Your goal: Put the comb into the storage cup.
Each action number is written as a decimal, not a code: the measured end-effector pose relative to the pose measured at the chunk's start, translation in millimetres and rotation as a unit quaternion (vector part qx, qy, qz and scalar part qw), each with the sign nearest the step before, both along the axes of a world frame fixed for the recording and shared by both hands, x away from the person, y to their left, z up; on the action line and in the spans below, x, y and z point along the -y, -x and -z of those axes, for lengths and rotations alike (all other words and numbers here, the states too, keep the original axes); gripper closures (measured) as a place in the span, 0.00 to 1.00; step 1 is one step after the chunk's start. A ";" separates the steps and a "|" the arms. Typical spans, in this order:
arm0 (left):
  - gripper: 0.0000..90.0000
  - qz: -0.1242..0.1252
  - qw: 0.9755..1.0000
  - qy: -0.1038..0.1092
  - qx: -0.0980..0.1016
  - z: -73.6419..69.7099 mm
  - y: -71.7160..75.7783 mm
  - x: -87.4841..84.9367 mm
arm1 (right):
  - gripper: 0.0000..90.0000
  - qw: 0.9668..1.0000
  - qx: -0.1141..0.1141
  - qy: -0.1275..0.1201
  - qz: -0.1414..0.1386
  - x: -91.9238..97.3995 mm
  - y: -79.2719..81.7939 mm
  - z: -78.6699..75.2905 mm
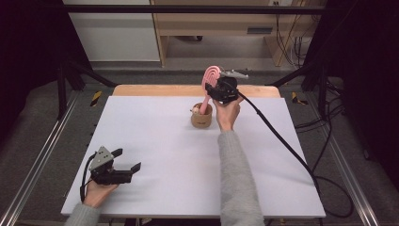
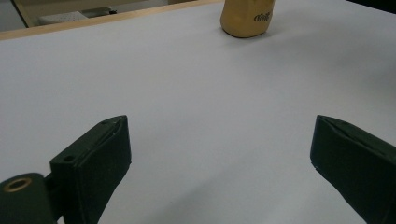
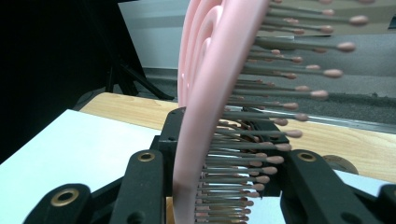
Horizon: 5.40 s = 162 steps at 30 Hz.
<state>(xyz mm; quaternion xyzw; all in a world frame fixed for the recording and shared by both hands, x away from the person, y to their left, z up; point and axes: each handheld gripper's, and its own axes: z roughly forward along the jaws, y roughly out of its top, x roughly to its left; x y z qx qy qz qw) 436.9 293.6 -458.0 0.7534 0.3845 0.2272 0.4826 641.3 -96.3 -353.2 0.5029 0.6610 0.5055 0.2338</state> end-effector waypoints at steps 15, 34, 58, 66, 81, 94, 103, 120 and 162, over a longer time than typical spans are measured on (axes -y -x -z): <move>0.06 0.001 1.000 -0.002 -0.003 0.8 -0.4 0.6 | 0.70 1.000 -0.014 -0.010 0.006 2.0 -0.7 13.1; 0.06 0.001 1.000 -0.003 -0.004 1.0 -0.4 1.0 | 0.70 0.999 -0.025 -0.024 0.014 6.2 -1.8 24.2; 0.06 0.001 1.000 -0.004 -0.004 1.4 -0.6 1.6 | 0.66 0.999 -0.019 -0.021 0.026 22.6 -1.3 30.3; 0.06 0.001 1.000 -0.003 -0.004 1.2 -0.4 1.9 | 0.60 1.000 -0.012 0.008 0.028 26.5 -1.1 31.2; 0.06 0.002 1.000 -0.005 -0.005 1.3 -0.6 2.1 | 0.31 0.999 -0.016 0.034 0.023 31.9 2.8 32.6; 0.06 0.001 1.000 -0.003 -0.009 1.9 -1.0 1.5 | 0.08 0.999 -0.003 0.052 0.001 36.0 16.1 28.8; 0.06 0.001 1.000 -0.002 -0.010 2.4 -1.3 1.8 | 0.01 0.999 0.014 0.050 -0.012 43.7 30.6 19.5; 0.06 0.002 1.000 0.003 -0.012 3.2 -1.6 2.1 | 0.00 0.995 0.052 0.034 -0.071 62.1 70.7 -0.6; 0.06 0.007 1.000 -0.004 -0.011 3.9 -1.4 4.4 | 0.00 0.982 0.064 0.021 -0.178 106.0 165.2 69.4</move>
